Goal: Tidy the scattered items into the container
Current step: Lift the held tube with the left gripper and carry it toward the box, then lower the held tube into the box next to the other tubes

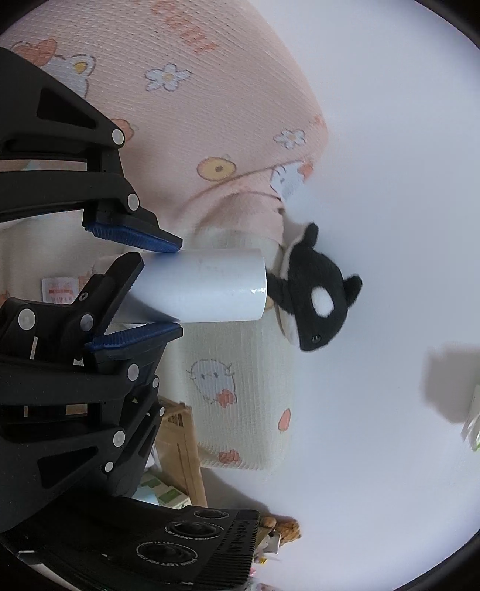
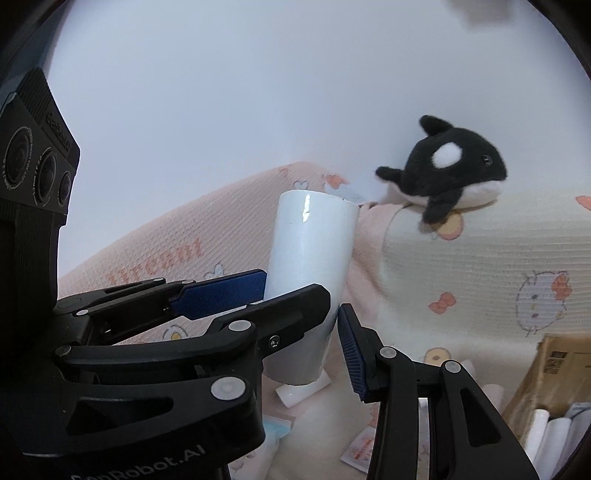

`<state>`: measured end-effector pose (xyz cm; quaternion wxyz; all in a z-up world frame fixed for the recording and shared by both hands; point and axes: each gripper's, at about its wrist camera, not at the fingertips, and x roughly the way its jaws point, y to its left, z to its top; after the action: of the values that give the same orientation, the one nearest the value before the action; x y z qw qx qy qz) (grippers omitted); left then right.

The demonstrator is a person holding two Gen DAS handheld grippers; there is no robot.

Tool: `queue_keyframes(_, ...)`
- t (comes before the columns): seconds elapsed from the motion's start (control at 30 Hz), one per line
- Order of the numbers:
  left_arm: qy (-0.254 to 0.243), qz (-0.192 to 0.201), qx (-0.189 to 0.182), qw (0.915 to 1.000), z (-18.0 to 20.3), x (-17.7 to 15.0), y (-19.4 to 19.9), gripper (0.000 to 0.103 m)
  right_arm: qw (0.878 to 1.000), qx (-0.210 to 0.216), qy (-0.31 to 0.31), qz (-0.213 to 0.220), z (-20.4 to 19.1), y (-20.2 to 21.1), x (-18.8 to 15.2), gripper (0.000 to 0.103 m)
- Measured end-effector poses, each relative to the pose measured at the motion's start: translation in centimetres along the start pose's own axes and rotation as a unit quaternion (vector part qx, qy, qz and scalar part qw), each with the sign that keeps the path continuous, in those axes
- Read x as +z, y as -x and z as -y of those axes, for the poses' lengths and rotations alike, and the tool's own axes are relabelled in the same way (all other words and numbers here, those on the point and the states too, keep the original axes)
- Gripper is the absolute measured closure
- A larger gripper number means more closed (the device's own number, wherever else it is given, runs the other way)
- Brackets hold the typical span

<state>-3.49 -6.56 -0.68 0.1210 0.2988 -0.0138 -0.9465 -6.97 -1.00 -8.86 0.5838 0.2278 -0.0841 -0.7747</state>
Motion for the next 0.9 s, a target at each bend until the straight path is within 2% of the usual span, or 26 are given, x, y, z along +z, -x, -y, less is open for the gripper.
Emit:
queue_keyframes(0.33,-0.059,0.009,-0.002,0.9982,5.1,1.8,0.2,0.060,0.999,-0.031,-0.006,0.020,1.9,3.7,1.3,0.062)
queue_keyframes(0.63,-0.088,0.027,-0.025,0.9954,9.6,3.6,1.0,0.060,0.997,-0.063,-0.004,0.045,4.1,8.0,3.0,0.061)
queue_keyframes(0.9,-0.100,-0.003,-0.073,0.9923,12.6,4.0,-0.9,0.059,0.994,-0.107,-0.006,0.017,6.5,10.2,3.0,0.061)
